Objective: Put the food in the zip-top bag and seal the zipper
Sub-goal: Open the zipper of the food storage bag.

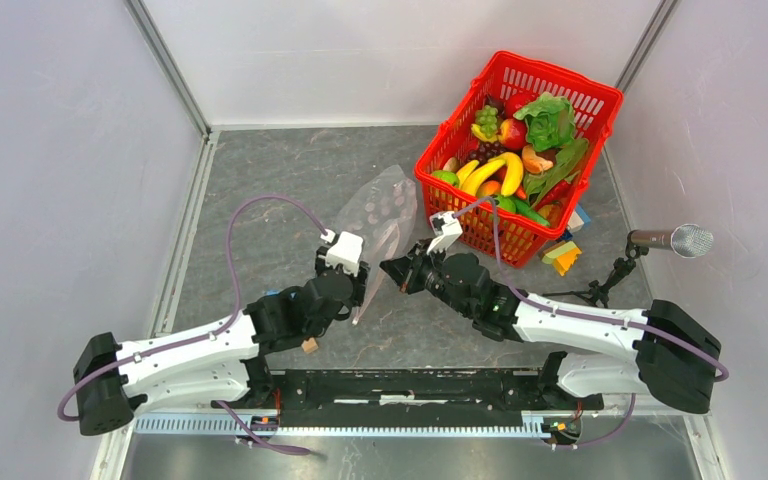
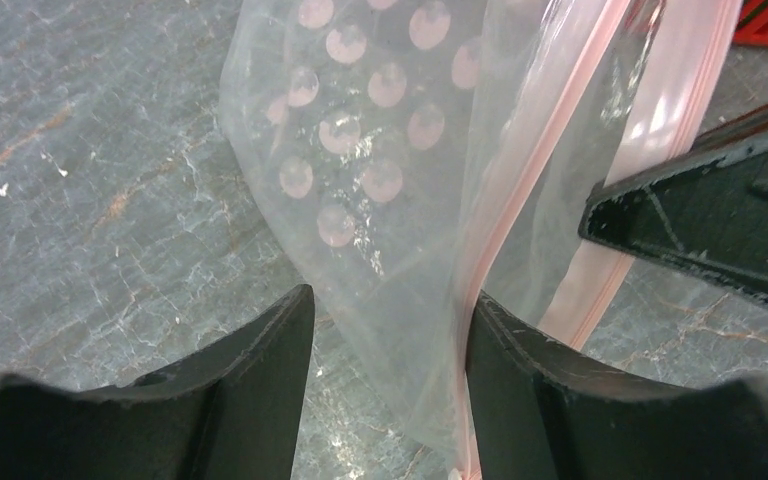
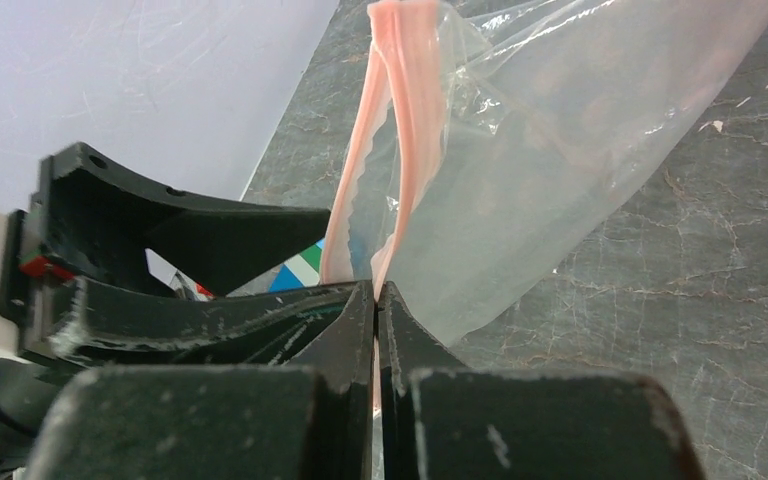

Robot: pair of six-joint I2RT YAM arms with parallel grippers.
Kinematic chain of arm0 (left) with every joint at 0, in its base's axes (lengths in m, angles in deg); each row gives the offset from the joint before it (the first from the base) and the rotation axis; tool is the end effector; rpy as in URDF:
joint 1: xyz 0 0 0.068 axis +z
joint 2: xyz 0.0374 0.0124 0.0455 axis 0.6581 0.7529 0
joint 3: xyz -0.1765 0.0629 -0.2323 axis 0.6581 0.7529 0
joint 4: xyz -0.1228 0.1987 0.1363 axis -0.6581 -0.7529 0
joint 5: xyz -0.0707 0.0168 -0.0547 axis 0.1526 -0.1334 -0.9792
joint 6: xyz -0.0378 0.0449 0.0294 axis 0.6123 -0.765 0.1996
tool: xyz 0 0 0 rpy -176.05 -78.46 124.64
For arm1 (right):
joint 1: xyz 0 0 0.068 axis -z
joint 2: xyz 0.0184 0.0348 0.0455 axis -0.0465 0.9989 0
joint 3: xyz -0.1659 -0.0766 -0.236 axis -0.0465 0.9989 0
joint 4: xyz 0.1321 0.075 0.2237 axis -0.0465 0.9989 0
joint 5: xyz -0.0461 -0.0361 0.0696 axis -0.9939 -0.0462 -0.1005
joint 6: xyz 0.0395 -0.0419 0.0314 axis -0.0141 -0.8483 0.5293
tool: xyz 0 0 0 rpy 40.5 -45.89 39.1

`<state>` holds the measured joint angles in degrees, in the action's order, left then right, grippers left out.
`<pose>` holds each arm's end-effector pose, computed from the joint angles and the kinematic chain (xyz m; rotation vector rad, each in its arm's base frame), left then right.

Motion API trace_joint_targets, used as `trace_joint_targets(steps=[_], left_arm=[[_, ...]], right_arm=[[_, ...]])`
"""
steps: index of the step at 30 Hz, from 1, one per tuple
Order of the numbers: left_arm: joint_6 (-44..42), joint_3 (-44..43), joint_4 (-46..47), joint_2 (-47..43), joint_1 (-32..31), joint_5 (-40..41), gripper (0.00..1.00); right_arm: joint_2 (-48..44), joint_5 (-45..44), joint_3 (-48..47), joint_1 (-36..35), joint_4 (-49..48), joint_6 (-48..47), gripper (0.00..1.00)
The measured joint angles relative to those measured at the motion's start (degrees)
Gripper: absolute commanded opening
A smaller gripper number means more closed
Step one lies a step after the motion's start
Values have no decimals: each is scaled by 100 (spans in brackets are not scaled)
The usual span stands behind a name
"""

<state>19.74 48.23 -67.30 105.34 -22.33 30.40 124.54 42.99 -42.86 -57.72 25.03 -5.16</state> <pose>0.1200 -0.1655 0.2651 0.3774 1.9193 -0.1872 0.1520 0.2405 0.2616 -0.0372 1.8942 1.0957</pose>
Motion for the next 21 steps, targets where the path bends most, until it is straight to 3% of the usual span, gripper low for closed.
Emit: trace_joint_targets(steps=[8,11,15,21], left_arm=[[396,369,-4,98,-87,-28,58],[509,483,-11,79,-90,-39,45],[592,535,-15,-35,-90,-42,17],[595,533,-164,-260,-92,184,2]], right_arm=[[-2,-168,-85,0,-11,83,0],[-7,-221,-85,0,-22,90,0],[-24,-229,-85,0,-7,92,0],[-57,-160,-70,-2,249,2,0]])
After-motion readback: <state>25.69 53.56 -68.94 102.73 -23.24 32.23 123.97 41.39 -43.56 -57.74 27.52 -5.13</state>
